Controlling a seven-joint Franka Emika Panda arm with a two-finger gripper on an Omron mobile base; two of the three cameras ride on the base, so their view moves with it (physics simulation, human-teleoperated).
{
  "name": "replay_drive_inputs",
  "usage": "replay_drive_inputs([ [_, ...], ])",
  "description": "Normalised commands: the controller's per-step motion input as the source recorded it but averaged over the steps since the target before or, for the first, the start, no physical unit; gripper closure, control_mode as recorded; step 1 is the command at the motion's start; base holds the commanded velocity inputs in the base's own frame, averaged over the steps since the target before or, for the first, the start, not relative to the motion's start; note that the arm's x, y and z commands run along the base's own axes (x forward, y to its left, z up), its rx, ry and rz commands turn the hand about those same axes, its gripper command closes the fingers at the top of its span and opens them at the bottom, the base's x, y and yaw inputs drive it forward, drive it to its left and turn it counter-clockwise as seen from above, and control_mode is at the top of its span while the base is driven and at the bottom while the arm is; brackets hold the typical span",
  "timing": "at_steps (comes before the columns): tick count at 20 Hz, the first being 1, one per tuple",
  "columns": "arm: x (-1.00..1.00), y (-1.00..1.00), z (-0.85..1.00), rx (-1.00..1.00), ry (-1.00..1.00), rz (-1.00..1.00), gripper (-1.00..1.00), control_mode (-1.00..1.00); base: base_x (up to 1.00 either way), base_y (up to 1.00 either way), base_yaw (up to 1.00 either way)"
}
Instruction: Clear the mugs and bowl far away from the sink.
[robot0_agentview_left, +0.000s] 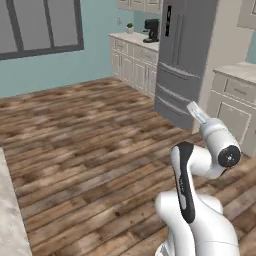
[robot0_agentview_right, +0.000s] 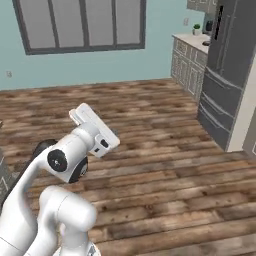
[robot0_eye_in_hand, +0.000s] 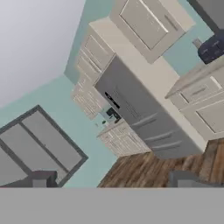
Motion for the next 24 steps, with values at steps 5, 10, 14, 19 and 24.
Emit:
replay_drive_inputs([
  [5, 0.0, 0.0, 0.0, 0.0, 0.0, 0.0, -1.0, 1.0, 0.0, 0.0, -1.0],
  [10, 0.0, 0.0, 0.0, 0.0, 0.0, 0.0, -1.0, 1.0, 0.06, 0.02, -1.0],
  [14, 0.0, 0.0, 0.0, 0.0, 0.0, 0.0, -1.0, 1.0, 0.88, 0.58, -0.67],
  [19, 0.0, 0.0, 0.0, 0.0, 0.0, 0.0, -1.0, 1.0, 1.0, 0.83, -0.23],
  [24, 0.0, 0.0, 0.0, 0.0, 0.0, 0.0, -1.0, 1.0, 1.0, 0.93, -0.24],
])
